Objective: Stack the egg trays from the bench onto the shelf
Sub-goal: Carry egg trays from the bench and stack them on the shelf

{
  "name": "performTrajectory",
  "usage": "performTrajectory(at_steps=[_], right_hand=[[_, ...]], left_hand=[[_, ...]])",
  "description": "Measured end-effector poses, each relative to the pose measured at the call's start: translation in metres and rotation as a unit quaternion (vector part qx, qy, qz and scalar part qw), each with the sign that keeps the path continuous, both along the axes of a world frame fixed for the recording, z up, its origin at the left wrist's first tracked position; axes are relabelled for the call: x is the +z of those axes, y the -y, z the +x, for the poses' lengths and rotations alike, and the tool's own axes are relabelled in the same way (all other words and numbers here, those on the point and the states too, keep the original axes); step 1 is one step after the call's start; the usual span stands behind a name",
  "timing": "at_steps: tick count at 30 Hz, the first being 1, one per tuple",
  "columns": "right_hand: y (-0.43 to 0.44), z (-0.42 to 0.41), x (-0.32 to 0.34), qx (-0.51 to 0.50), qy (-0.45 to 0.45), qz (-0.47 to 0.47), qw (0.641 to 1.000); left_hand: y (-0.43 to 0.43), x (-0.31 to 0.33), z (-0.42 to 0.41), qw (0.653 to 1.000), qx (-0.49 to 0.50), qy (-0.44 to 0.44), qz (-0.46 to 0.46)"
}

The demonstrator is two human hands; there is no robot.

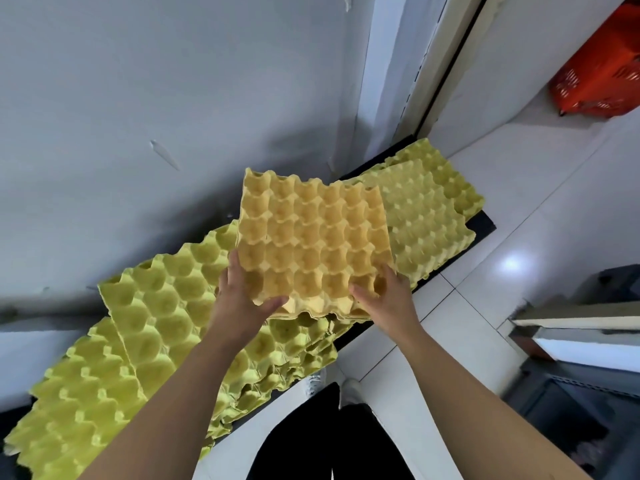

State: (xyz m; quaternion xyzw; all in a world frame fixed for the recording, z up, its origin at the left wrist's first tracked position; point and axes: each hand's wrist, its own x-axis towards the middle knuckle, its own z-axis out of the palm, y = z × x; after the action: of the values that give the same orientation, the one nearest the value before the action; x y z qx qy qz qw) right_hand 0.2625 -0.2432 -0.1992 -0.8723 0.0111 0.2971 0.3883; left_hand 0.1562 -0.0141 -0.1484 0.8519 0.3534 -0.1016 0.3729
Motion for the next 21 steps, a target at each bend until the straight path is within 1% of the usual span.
performTrajectory(at_steps=[5, 9, 15, 21], right_hand=[[0.003, 0.005, 0.036, -0.030, 0.053, 0.003, 0.998], [-0.002, 0.014, 0.083, -0.013, 0.115, 0.022, 0.993], [-0.014, 0.012, 0.157, 0.076, 0.193, 0.045, 0.977], [-0.031, -0.032, 0.228, 0.204, 0.275, 0.097, 0.934]], left_hand=[[0.006, 0.034, 0.007, 0.998, 0.017, 0.054, 0.015], [0.009, 0.077, 0.002, 0.990, 0.066, 0.123, 0.020], [0.022, 0.141, -0.046, 0.964, 0.157, 0.206, 0.058], [0.049, 0.194, -0.135, 0.916, 0.282, 0.269, 0.096]])
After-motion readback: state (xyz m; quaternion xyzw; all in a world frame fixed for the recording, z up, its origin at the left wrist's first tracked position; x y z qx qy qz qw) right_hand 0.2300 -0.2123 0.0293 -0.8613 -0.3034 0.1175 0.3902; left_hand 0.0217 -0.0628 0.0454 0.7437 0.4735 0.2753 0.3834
